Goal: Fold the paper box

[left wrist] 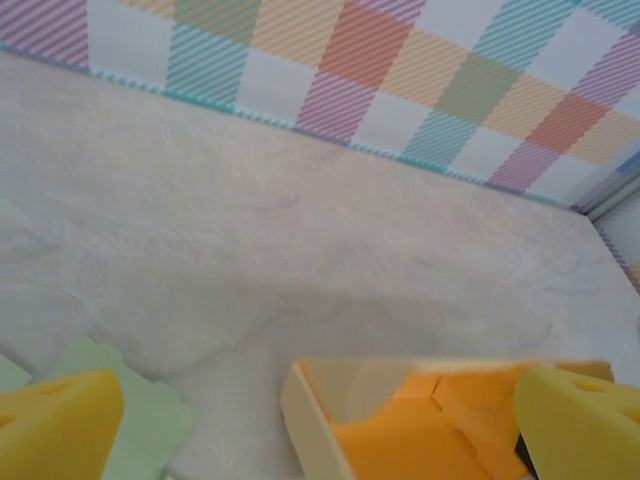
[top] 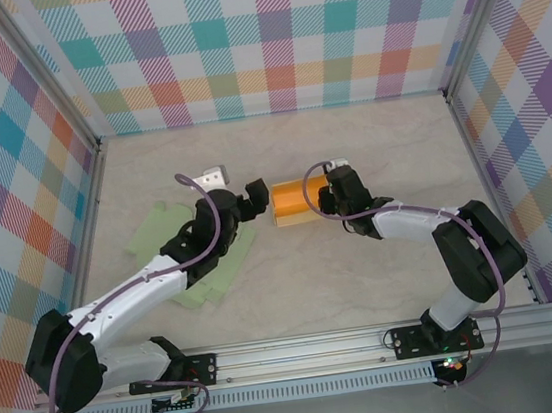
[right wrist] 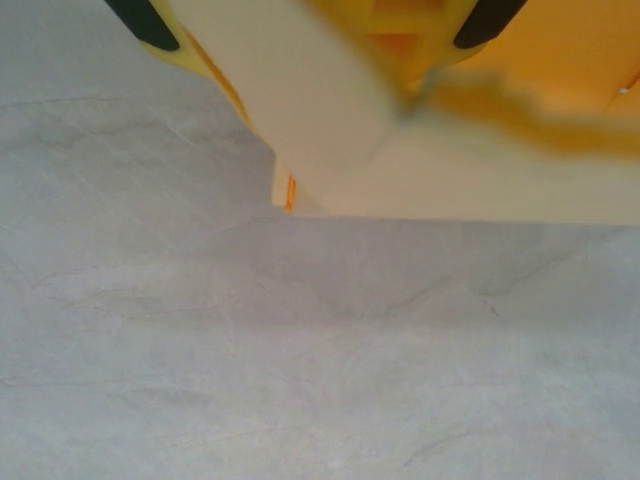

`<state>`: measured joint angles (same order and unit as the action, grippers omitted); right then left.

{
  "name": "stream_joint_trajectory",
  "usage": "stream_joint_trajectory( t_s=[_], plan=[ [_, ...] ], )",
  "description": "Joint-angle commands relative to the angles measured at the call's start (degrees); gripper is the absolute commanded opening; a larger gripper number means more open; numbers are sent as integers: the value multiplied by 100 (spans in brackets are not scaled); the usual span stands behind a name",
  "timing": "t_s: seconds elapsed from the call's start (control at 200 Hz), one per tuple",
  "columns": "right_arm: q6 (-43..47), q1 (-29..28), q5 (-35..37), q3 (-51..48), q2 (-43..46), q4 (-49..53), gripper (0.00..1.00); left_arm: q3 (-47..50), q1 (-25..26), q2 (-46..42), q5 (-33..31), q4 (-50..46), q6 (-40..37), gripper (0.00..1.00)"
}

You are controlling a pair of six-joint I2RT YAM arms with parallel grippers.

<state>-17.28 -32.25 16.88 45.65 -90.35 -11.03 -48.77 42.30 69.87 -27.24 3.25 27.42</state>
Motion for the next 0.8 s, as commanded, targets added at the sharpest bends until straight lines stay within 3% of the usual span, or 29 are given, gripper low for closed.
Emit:
stream_joint_trajectory(
  t_s=[0.0,0.195,0.425,0.68,0.795],
  plan=[
    [162,-53,-141,-77,178,311,17,-487,15,-116,-241,-720,-331,100],
    [209,-71,-264,-152,440,502,34,-1144,-51,240,-145,-1028,-597,97],
    [212,-82,-343,-261,816,809,51,-2050,-128,1296,154,-1486,-593,95],
    [183,-91,-439,-284,1986,1656,65,-2838,-170,2369,313,-2205,-516,94],
    [147,-65,-194,105,2421,2289,78,-2909,-179,2575,364,-2236,-469,93]
  ],
)
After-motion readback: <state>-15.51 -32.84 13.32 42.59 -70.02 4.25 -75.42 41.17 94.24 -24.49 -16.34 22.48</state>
